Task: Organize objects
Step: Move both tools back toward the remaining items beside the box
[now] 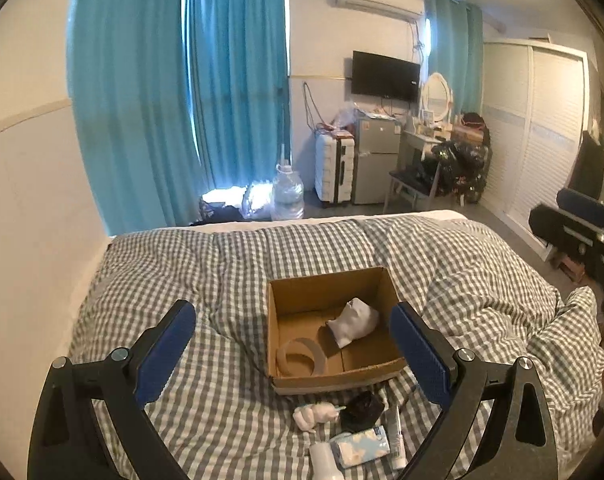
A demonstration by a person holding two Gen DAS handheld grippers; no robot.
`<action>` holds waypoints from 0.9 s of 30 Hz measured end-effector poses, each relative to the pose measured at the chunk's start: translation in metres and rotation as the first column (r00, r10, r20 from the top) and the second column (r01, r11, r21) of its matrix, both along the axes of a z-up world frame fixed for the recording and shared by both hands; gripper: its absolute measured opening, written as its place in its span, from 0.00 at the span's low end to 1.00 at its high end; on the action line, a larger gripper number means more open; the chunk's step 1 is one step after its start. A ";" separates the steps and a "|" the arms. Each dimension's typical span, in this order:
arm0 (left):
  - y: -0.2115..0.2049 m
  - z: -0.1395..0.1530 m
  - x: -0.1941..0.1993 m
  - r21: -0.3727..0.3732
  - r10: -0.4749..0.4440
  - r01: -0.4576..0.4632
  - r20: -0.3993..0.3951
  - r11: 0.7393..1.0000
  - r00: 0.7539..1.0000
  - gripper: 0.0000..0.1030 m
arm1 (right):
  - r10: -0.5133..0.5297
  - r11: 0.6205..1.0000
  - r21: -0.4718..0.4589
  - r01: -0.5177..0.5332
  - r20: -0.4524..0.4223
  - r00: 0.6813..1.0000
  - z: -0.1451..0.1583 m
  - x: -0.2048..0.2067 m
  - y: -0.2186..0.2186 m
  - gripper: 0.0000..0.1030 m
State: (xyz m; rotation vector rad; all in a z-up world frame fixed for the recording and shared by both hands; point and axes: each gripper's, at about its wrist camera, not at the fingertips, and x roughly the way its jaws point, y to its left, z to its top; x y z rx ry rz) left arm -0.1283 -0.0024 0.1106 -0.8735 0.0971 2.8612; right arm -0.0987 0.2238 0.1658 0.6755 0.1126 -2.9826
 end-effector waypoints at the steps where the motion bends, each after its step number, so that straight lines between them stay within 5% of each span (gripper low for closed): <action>1: -0.001 0.001 0.005 0.005 0.008 -0.008 -0.002 1.000 1.000 0.97 | 0.007 1.000 0.001 -0.007 0.001 1.000 0.001 0.006 -0.002 0.86; 10: -0.018 -0.036 0.043 0.004 0.096 -0.096 0.021 0.995 0.995 0.98 | 0.069 0.997 0.019 -0.070 0.043 0.997 -0.032 0.052 -0.027 0.86; 20: -0.026 -0.157 0.052 -0.053 0.178 -0.172 0.164 0.984 0.970 0.98 | 0.033 0.999 0.016 -0.038 0.250 0.968 -0.168 0.046 -0.032 0.86; 27: -0.008 -0.217 0.043 -0.059 0.135 -0.123 0.276 0.991 0.952 0.98 | 0.018 1.000 0.010 -0.024 0.363 0.932 -0.225 0.031 -0.029 0.86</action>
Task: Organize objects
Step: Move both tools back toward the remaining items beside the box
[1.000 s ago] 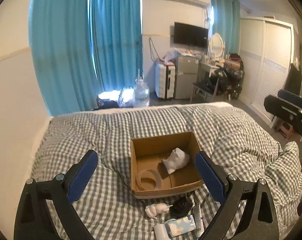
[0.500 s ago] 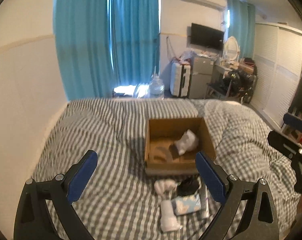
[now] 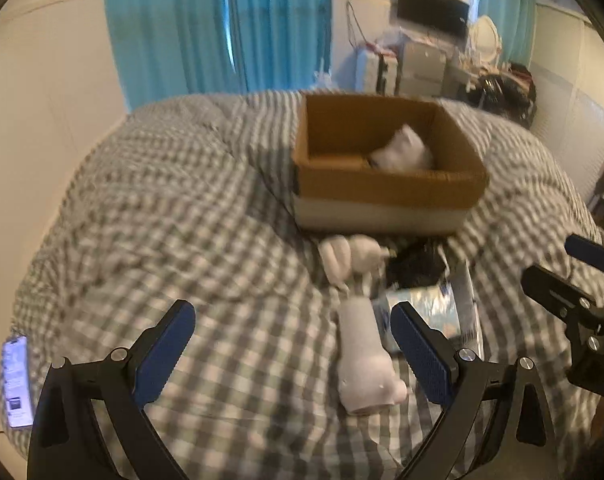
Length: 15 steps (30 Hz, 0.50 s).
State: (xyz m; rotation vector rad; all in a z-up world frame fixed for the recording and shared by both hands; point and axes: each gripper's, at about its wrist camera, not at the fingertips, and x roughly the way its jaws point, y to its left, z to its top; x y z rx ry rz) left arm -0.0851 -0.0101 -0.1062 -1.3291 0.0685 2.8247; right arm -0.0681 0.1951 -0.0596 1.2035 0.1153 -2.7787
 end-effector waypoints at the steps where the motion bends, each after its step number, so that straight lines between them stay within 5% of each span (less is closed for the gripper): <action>1: 0.003 -0.004 0.001 -0.004 -0.012 0.012 0.007 1.000 1.000 0.98 | -0.002 1.000 -0.002 0.002 0.015 1.000 -0.007 -0.002 0.001 0.86; 15: 0.036 -0.053 -0.007 -0.035 -0.124 0.131 0.145 0.991 0.982 0.96 | -0.022 1.000 -0.006 0.023 0.099 0.995 -0.040 -0.006 0.002 0.82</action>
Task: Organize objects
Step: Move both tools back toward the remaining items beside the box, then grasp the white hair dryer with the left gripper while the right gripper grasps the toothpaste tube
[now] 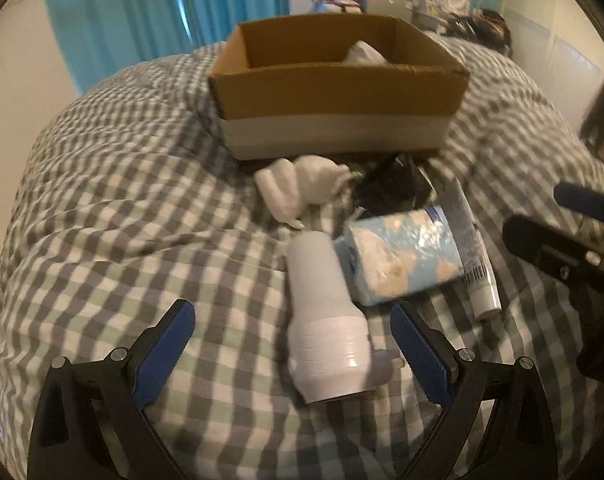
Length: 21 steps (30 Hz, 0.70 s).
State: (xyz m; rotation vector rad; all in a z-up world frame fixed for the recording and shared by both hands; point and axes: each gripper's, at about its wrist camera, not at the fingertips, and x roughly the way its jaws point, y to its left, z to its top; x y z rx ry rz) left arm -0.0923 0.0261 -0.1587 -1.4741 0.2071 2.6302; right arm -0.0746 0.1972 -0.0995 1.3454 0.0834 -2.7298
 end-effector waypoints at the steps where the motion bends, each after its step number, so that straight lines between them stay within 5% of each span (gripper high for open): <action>1: 0.002 -0.003 -0.001 -0.001 -0.014 0.014 0.012 1.000 1.000 0.94 | -0.001 1.000 0.000 0.001 0.002 1.000 -0.001 0.000 0.000 0.81; 6: 0.008 -0.017 -0.005 0.015 -0.066 0.065 0.088 0.998 0.994 0.49 | 0.004 1.000 0.006 -0.004 0.017 1.000 -0.005 -0.001 -0.003 0.75; 15: -0.007 0.004 0.007 0.072 -0.023 0.020 0.045 0.997 0.999 0.49 | 0.041 0.999 0.025 -0.044 0.081 0.996 -0.018 -0.005 -0.011 0.43; 21: -0.024 0.018 0.009 0.107 0.020 -0.021 0.011 0.994 1.000 0.49 | 0.046 0.996 0.068 -0.058 0.161 0.986 -0.038 -0.016 -0.018 0.33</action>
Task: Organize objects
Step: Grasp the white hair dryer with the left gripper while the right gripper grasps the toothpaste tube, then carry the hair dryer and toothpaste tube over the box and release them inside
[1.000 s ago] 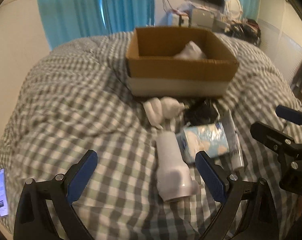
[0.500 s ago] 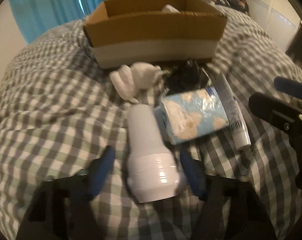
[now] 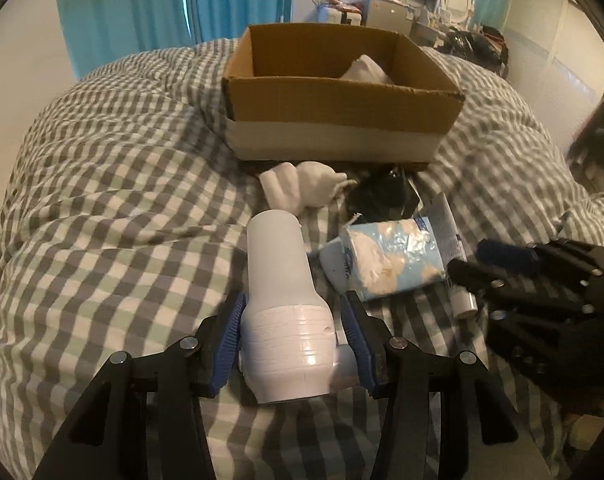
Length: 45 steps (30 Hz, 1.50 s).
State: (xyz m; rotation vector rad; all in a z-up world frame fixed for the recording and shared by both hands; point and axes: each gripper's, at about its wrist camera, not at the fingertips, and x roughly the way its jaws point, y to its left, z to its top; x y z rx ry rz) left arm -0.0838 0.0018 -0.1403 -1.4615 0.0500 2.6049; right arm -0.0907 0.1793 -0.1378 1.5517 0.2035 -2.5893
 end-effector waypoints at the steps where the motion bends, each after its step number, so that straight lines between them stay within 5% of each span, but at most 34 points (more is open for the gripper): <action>1: -0.001 0.000 0.000 0.003 0.000 0.000 0.001 1.000 1.000 0.49 | 0.003 1.000 0.005 -0.003 0.011 1.000 -0.003 -0.002 -0.001 0.33; 13: -0.003 -0.005 -0.002 0.029 0.001 -0.001 0.017 1.000 1.000 0.49 | 0.022 0.997 0.069 -0.028 0.086 0.996 -0.027 -0.021 -0.015 0.27; 15: -0.003 -0.004 0.000 0.026 0.000 0.000 0.013 1.000 1.000 0.49 | 0.020 0.998 0.052 -0.023 0.065 0.998 -0.022 -0.018 -0.013 0.19; 31: 0.005 0.020 0.022 -0.002 -0.012 0.012 -0.037 1.000 0.999 0.48 | 0.044 0.999 0.003 -0.044 -0.118 0.992 0.043 0.025 -0.017 0.19; 45: 0.007 0.071 0.042 0.001 -0.010 0.011 -0.148 1.000 0.989 0.47 | 0.071 0.997 -0.016 -0.077 -0.255 0.964 0.100 0.068 -0.027 0.19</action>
